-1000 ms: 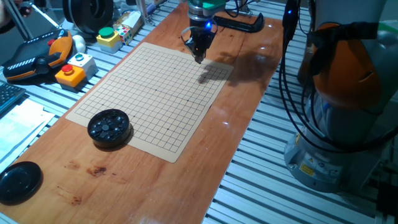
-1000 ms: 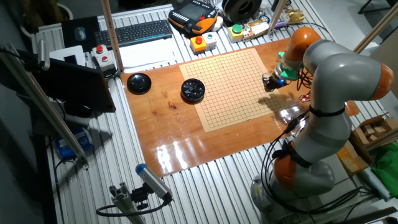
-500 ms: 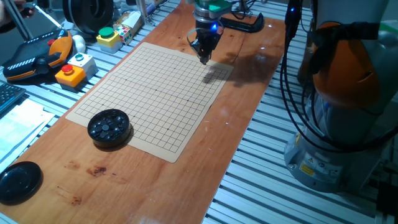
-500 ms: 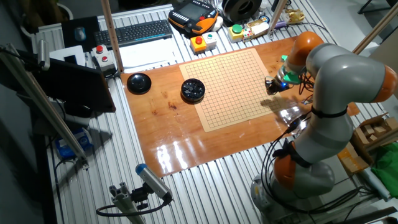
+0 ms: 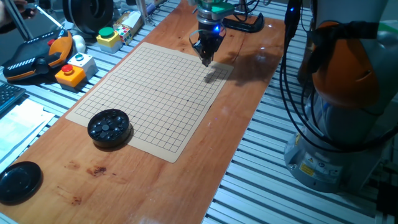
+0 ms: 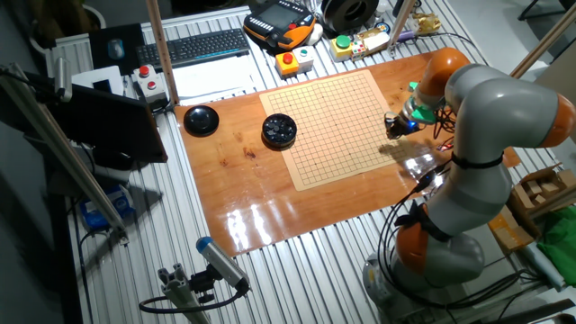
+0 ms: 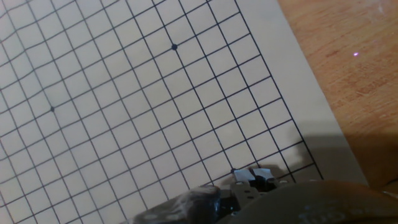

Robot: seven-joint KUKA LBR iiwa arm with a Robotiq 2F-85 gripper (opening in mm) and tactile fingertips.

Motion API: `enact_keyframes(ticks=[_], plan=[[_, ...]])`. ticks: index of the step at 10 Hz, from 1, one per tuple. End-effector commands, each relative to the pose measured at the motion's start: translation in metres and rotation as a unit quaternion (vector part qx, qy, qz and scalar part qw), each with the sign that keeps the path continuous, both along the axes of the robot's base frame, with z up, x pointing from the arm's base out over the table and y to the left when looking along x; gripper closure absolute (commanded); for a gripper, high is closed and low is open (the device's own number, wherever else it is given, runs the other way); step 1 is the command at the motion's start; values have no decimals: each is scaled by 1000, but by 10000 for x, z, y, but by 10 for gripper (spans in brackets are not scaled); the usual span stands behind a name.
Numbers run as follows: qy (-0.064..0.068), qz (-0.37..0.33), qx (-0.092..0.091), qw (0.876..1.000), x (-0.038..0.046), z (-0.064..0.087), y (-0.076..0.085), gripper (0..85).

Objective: Play the first move as black on the 3-4 point in the upper right corner of the Go board

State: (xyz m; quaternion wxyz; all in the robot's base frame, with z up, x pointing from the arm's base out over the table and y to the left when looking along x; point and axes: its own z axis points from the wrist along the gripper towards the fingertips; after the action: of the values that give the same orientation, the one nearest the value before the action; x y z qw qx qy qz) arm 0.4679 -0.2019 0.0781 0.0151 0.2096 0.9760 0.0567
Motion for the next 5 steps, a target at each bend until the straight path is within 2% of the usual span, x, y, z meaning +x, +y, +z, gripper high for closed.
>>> enact_keyframes(ticks=[1, 5], plan=[[1, -1, 1, 1000, -8, -17, 0, 843], [0, -5, 5, 1000, -28, -111, 5, 843]])
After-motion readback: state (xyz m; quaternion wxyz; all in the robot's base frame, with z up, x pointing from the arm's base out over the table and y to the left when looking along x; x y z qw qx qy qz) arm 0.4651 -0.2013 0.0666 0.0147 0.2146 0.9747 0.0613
